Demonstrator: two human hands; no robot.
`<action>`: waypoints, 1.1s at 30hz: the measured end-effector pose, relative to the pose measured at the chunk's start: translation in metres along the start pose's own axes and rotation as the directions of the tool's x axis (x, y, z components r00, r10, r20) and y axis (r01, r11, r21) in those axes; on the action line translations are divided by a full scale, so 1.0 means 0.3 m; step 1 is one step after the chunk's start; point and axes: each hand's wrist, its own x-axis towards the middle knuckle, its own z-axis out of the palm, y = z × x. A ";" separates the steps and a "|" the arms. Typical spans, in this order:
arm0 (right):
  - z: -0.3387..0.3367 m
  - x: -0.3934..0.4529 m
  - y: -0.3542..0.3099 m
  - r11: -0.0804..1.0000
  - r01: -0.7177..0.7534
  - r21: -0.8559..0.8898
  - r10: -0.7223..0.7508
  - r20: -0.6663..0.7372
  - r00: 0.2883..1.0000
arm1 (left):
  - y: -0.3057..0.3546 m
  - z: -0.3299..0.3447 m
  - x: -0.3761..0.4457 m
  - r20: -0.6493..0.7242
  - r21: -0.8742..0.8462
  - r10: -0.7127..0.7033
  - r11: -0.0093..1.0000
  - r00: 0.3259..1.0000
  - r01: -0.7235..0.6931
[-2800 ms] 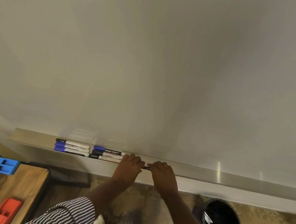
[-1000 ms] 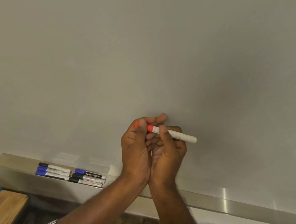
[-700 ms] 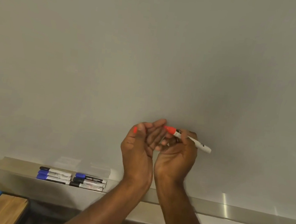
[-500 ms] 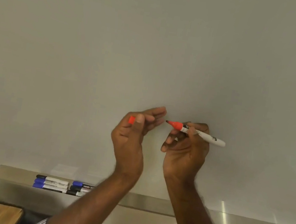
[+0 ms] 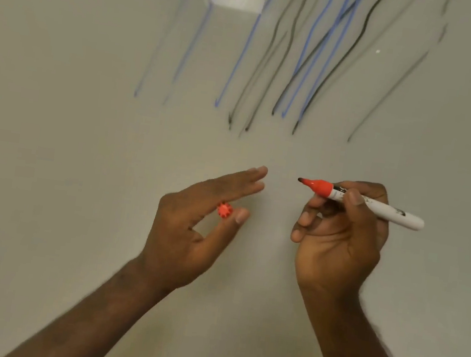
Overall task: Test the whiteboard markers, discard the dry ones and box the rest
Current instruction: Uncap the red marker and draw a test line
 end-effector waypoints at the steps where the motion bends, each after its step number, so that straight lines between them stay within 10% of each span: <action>1: 0.014 0.031 -0.014 1.000 0.031 0.004 -0.031 0.016 0.999 | -0.005 -0.010 0.032 0.053 0.077 0.091 0.993 0.994 -0.095; 11: 0.146 0.290 -0.116 0.972 0.234 -0.016 -0.231 0.103 0.967 | -0.054 -0.116 0.390 0.236 0.493 0.405 0.733 0.883 -0.468; 25: 0.256 0.728 -0.341 0.747 0.628 -0.216 -0.573 0.269 0.774 | -0.081 -0.411 0.885 0.078 0.688 0.447 0.622 0.891 -0.372; 33: 0.219 0.943 -0.365 0.356 0.797 -0.488 -0.735 0.381 0.561 | -0.169 -0.446 0.970 0.017 0.712 0.339 0.657 0.940 -0.250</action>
